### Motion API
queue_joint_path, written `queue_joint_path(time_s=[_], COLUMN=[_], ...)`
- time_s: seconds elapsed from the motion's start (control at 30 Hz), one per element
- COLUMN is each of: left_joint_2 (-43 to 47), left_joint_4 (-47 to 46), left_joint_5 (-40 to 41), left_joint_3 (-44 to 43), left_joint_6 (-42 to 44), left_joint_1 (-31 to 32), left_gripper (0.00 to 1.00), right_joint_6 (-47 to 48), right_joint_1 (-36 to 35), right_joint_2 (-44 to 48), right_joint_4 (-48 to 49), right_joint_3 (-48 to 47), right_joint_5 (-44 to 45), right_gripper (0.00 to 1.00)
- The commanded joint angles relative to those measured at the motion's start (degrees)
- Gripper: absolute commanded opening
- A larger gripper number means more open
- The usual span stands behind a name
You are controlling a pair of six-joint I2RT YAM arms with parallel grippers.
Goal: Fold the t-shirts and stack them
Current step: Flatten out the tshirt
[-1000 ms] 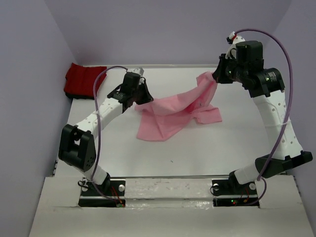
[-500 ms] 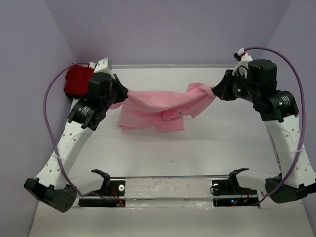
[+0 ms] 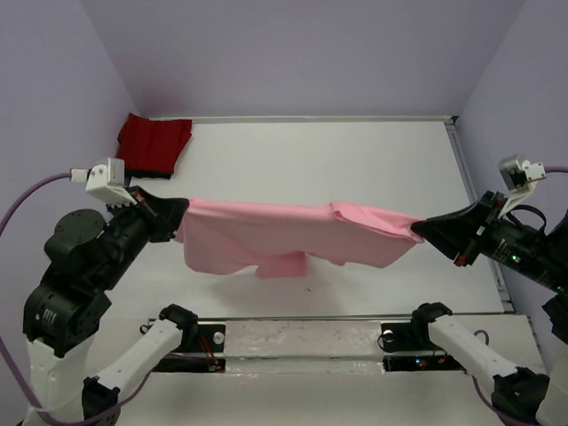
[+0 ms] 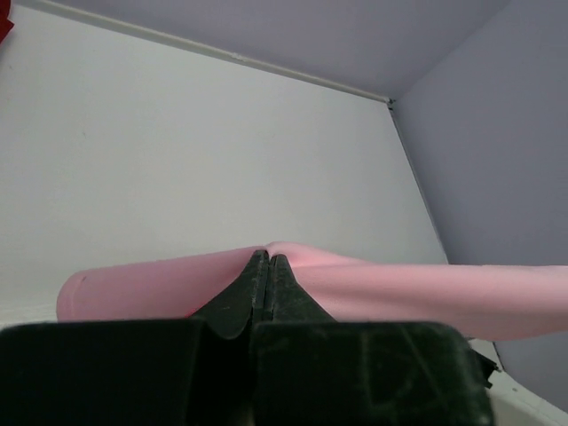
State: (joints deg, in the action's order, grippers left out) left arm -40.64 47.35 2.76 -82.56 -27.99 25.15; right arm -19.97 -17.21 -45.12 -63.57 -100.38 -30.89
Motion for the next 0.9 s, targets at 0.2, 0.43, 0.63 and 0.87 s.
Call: queue_joint_path(time_s=[0.2, 0.43, 0.63, 0.87], left_joint_2=[4.3, 3.9, -2.4, -22.7], left_joint_4=[10.6, 0.1, -16.1, -25.5], left_joint_5=[-14.2, -16.0, -15.6, -5.0], left_joint_3=[-5.9, 9.4, 23.9, 18.7], left_joint_6=[4.2, 4.8, 1.5, -1.2], left_joint_1=[-6.5, -9.2, -8.0, -1.9], left_gripper=[0.0, 0.0, 0.0, 0.0], right_joint_6=[-1.7, -0.3, 0.8, 0.7], right_joint_1=[0.3, 0.3, 0.3, 0.3], right_joint_2=[2.2, 3.0, -0.5, -16.3], right_joint_4=[-12.3, -7.5, 4.8, 22.1], right_joint_3=[-13.0, -0.8, 20.2, 30.4], right_joint_5=[-8.7, -3.9, 6.7, 14.9], right_gripper=[0.0, 0.0, 0.0, 0.0])
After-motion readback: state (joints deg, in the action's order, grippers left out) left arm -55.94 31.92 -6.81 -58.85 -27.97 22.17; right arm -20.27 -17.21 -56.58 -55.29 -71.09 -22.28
